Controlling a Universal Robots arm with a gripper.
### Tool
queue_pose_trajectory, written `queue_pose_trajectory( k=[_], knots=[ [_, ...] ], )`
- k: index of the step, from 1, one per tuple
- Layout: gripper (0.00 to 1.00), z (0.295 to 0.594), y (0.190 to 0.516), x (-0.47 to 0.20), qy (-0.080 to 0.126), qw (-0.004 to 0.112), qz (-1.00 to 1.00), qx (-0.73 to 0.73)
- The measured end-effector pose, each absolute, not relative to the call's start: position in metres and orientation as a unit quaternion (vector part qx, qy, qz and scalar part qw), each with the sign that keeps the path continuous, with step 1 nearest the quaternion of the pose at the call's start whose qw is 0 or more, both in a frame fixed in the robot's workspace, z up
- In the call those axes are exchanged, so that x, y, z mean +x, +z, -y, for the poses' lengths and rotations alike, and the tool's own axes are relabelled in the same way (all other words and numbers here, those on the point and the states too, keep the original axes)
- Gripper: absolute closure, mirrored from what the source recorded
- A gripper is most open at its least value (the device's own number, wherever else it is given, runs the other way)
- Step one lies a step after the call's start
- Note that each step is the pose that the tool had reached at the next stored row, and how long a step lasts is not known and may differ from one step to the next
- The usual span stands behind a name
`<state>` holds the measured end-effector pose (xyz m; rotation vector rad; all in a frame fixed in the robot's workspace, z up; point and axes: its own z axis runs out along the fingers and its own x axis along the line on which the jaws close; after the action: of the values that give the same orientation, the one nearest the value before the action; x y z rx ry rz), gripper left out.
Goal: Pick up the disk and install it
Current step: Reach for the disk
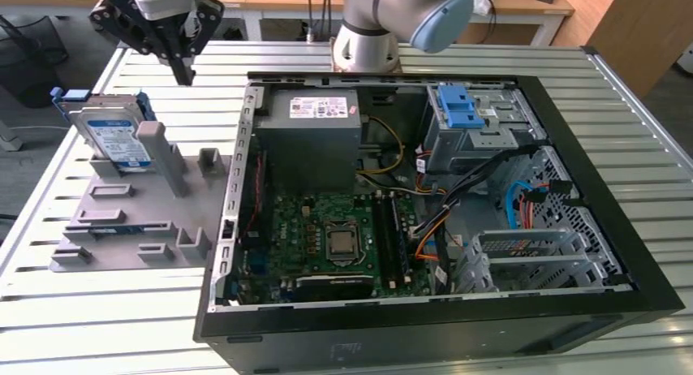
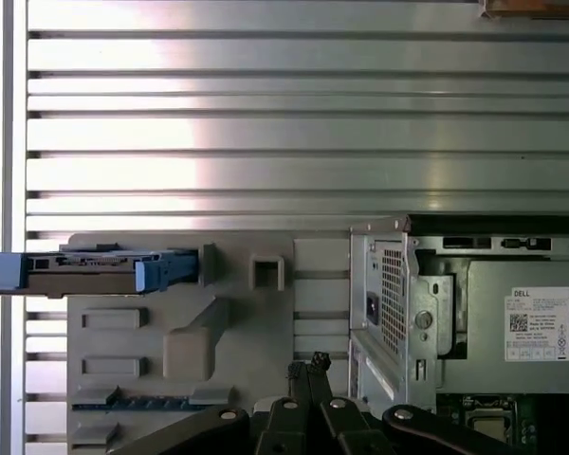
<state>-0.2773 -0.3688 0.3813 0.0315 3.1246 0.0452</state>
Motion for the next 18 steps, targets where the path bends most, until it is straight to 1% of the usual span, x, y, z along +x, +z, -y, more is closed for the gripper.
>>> queue_pose_trajectory(
  k=[18],
  knots=[
    [0.89,0.359,0.377,-0.323,0.014,0.008,-1.000,-0.003]
  ],
)
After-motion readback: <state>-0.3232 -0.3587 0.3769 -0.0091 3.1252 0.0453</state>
